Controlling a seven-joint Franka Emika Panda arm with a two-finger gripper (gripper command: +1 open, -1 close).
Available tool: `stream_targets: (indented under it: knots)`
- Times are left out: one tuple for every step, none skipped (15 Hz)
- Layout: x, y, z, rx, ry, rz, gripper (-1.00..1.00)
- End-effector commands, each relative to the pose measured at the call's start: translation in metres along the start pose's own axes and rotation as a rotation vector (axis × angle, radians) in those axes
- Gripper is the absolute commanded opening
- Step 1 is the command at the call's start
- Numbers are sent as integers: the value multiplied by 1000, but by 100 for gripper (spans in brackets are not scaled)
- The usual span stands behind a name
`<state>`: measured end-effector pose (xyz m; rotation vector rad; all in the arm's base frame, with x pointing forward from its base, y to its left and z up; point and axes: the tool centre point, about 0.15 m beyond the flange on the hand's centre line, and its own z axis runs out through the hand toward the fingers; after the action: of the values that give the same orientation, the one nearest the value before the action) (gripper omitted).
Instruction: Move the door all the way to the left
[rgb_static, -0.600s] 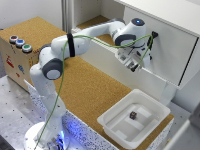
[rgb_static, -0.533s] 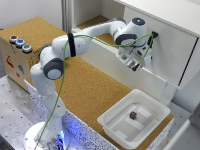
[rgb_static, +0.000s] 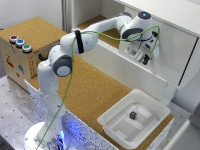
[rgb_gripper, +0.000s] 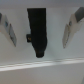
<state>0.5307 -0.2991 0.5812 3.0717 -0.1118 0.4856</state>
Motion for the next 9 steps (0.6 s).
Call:
stream_targets:
  knots:
    - [31, 2, -10, 78, -56, -36, 100]
    - [32, 0, -10, 74, -51, -43, 100]
    - [33, -1, -9, 72, -30, -52, 100]
    - [34, -1, -9, 78, -5, -71, 100]
    - [36, 0, -7, 64, 12, -77, 100]
    - [39, 2, -5, 56, 18, -74, 100]
    - [41, 4, -3, 45, 26, -70, 100]
    - [44, 7, 0, 37, 26, -65, 100]
    - [44, 8, 1, 33, 35, -63, -100]
